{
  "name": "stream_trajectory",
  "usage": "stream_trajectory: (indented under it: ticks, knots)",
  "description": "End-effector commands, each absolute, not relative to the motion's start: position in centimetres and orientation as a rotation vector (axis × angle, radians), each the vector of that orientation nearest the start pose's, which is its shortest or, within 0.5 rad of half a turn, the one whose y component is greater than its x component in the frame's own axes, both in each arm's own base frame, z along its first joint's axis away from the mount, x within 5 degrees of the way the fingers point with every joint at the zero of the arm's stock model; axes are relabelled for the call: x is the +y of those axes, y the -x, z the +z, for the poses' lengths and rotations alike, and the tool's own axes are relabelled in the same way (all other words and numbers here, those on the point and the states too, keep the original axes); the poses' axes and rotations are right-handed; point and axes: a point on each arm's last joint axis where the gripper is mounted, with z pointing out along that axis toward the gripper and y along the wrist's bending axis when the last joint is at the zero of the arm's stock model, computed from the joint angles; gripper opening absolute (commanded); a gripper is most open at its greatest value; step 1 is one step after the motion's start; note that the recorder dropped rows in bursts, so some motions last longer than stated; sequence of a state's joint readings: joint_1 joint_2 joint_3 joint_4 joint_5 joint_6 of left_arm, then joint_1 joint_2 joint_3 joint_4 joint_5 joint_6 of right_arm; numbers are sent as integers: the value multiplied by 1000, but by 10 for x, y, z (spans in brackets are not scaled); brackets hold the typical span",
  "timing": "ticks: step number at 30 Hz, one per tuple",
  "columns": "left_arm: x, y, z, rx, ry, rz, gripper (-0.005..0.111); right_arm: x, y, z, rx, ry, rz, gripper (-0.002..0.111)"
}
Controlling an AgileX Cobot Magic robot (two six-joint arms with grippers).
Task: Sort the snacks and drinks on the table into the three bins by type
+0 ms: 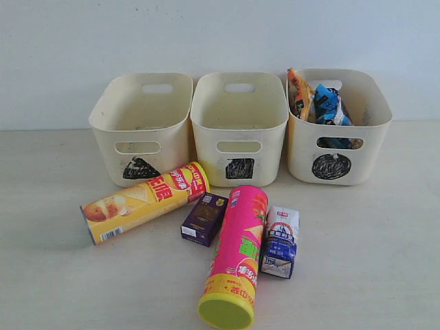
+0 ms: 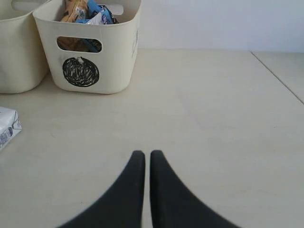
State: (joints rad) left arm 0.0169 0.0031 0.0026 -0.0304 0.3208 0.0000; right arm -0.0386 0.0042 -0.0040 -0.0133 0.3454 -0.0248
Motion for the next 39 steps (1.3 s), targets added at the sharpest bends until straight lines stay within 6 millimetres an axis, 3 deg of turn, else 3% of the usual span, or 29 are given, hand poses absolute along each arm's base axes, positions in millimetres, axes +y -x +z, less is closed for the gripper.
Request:
stream_trajectory:
  ticks: [1,8,15,18,22,27,30,32,35,39]
  knots:
    - [0,-54,185,1792,39,-22,4,-2,-54,183,1816,-4,-58,1]
    - [0,-54,185,1792,39,-22,4,-2,-54,183,1816,-4,-58,1]
    - [3,-55,191,1722,-171,206,4,-2,-54,183,1816,-4,-58,1]
    - [1,-56,210,1523,44,-22,4,-2,-54,183,1816,-4,-58,1]
    - [2,-54,227,1333,45,-9,4,-2,-54,183,1816,-4,-58,1]
    - [3,-51,236,1222,173,-181,4,-2,-54,183,1816,-4,-58,1]
    - [4,-42,254,995,175,-214,4,-2,-54,183,1816,-6,-56,1]
    - [4,-38,277,910,170,-225,4,-2,-54,183,1816,-6,-56,1]
    - [4,-45,306,911,170,-225,4,-2,-54,183,1816,-6,-56,1]
    - [2,-68,337,972,139,-197,4,-2,-54,183,1816,-6,-56,1]
